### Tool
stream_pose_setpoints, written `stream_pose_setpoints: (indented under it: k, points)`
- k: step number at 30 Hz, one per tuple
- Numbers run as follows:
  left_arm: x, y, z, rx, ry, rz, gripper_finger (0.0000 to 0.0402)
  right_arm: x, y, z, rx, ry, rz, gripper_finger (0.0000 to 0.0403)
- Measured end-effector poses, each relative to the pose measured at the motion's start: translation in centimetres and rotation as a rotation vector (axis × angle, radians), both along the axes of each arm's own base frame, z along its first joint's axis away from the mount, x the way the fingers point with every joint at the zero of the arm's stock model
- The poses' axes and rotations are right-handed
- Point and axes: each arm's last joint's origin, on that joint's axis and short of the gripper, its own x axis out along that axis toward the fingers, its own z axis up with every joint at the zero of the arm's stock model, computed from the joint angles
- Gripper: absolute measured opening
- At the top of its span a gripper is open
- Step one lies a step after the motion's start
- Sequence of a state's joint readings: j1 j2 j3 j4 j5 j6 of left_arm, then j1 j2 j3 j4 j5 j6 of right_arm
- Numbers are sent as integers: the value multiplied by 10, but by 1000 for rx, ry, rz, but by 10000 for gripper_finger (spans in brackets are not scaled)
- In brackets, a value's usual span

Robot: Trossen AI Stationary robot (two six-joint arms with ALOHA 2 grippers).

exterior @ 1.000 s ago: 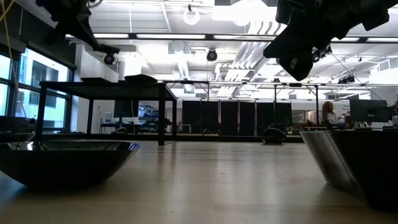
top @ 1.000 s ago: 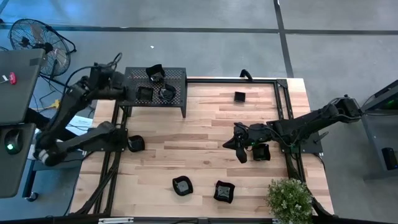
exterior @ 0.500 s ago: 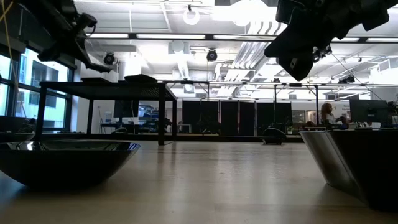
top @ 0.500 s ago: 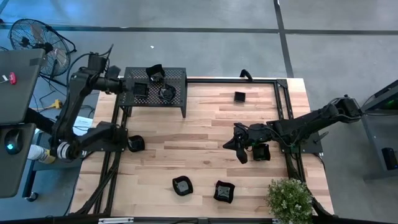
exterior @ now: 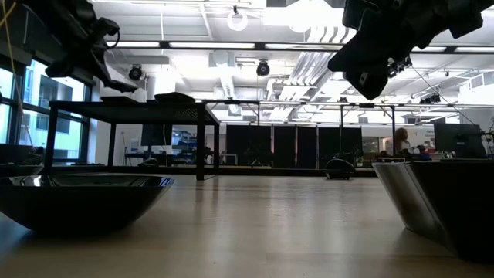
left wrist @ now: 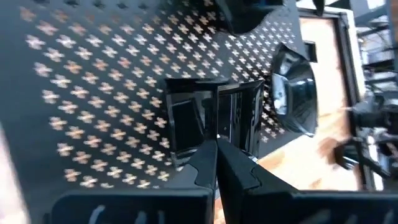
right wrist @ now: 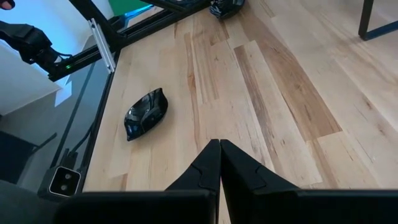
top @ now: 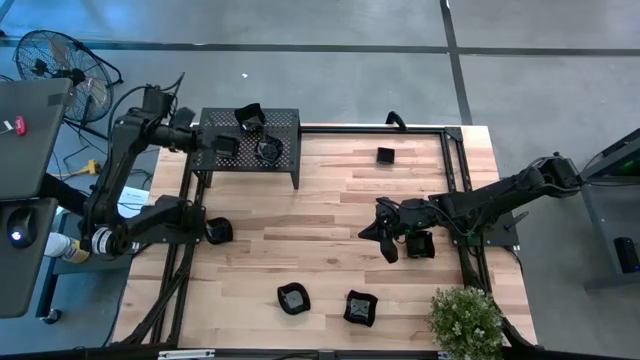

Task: Pick & Place Mini shaped plates
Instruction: Stack the black square plate on the other black square plate on the shelf

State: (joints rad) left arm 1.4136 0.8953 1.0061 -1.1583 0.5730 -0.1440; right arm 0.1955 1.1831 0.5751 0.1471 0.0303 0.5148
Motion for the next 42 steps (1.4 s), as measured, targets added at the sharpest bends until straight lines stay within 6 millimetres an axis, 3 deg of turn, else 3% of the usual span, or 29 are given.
stream_pose_setpoints:
  k: [23, 30, 42]
  points:
    - [5, -1, 1, -7, -34, -34, 1, 0, -1, 0, -10, -2, -20, 3]
    - [18, 1, 1, 16, 40, -29, 1, 0, -1, 0, -12, -2, -19, 3]
    - [21, 14, -8, -33, 123, 29, 5, 0, 0, 0, -10, -2, -19, 3]
